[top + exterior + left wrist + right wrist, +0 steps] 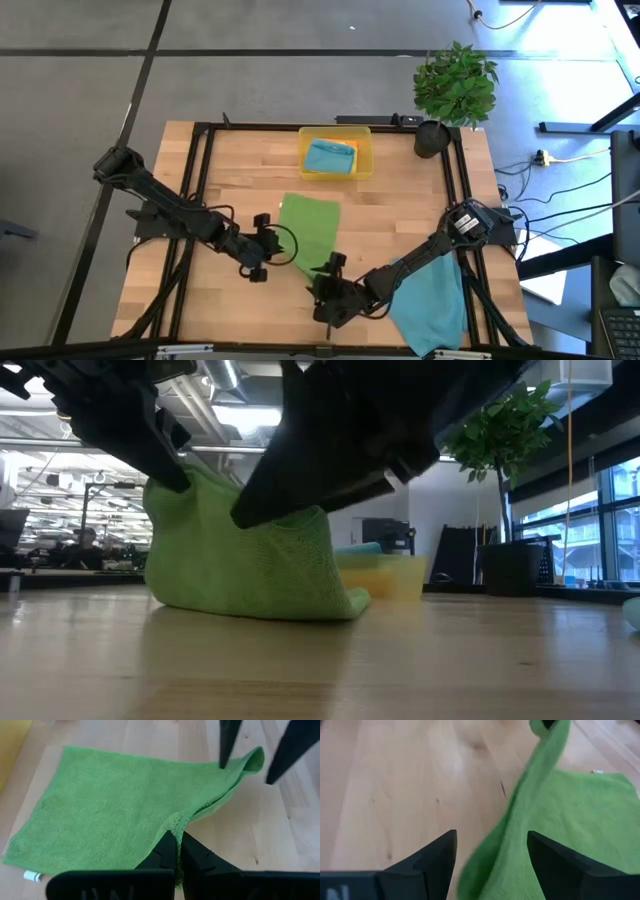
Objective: Fold microfiber towels
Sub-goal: Fold the green microfiber cloth
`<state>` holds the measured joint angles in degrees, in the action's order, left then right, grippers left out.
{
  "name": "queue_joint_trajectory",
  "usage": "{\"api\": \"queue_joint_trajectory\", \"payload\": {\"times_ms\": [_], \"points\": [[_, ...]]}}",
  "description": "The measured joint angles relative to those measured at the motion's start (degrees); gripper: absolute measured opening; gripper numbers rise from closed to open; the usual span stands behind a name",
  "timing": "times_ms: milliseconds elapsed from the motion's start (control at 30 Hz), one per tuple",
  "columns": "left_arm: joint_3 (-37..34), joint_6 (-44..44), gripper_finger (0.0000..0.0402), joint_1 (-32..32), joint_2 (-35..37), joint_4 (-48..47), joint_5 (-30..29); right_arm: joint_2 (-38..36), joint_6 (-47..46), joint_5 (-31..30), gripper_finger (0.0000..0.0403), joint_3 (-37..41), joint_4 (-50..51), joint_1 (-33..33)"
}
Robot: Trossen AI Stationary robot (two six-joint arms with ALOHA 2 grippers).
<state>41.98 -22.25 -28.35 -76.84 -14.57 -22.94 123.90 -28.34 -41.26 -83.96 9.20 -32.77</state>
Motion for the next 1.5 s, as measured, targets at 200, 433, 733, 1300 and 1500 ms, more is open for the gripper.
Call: {"api": "queue_joint_trajectory", "payload": {"times_ms": [200, 433, 733, 1300, 1500], "points": [[0.0, 0.1, 0.0000, 0.2, 0.0, -0.2, 0.2, 0.0, -3.0, -0.8, 0.0243, 0.0, 4.9, 0.0], [0.0, 0.1, 0.0000, 0.2, 0.0, -0.5, 0.2, 0.0, -4.4, 0.6, 0.0213, 0.0, 8.6, -0.8], [0.0, 0.0, 0.0000, 0.2, 0.0, -1.7, 0.2, 0.0, -4.4, -2.2, 0.0143, 0.0, 9.7, -2.3], [0.0, -0.7, 0.0000, -6.4, 0.0, -5.8, 3.5, 0.0, -4.4, -1.0, 0.0006, 0.0, 4.4, -4.5], [0.1, -6.0, 0.0000, -15.2, -1.3, -2.8, 4.5, 0.0, -4.5, 4.4, 0.0005, 0.0, -4.6, -5.0]]}}
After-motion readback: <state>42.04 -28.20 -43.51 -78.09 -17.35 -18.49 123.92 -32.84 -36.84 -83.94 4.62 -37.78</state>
